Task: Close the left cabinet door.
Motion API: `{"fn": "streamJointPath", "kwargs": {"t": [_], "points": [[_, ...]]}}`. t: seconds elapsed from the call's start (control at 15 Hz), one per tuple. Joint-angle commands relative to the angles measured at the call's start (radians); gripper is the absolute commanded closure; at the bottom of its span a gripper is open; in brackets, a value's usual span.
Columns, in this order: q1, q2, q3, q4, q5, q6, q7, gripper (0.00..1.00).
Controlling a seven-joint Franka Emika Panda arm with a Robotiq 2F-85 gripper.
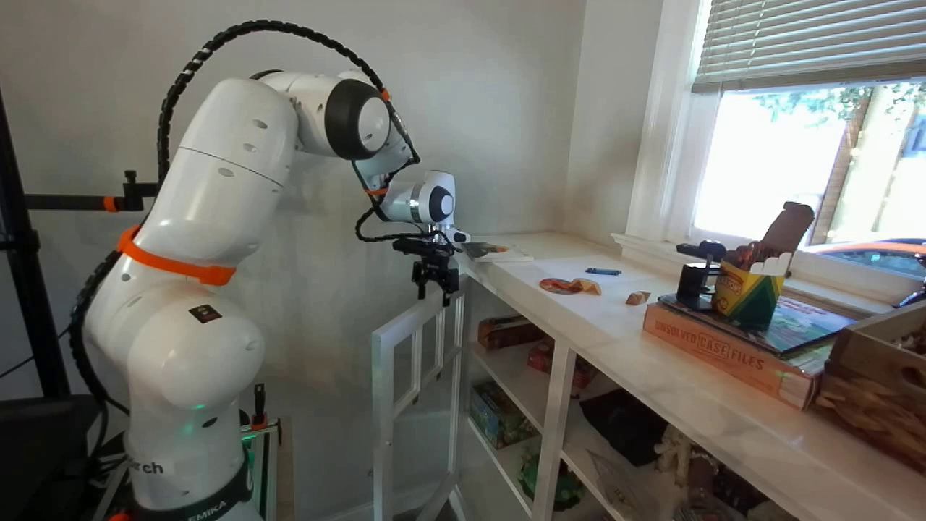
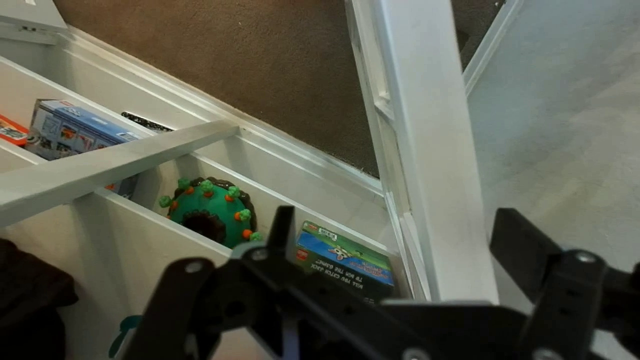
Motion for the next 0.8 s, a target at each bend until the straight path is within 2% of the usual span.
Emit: {"fn": "streamJointPath", "kwargs": {"t": [0.0, 0.4, 0.73], "points": [[-0.009, -0.038, 0.010, -0.053, -0.008, -0.038, 0.011, 0.00], [-0.025, -0.066, 0.024, -0.086, 0.013, -0.087, 0.004, 0.00], [-0.036, -0.084, 0.022, -0.120, 0.000, -0.077, 0.014, 0.00]]}}
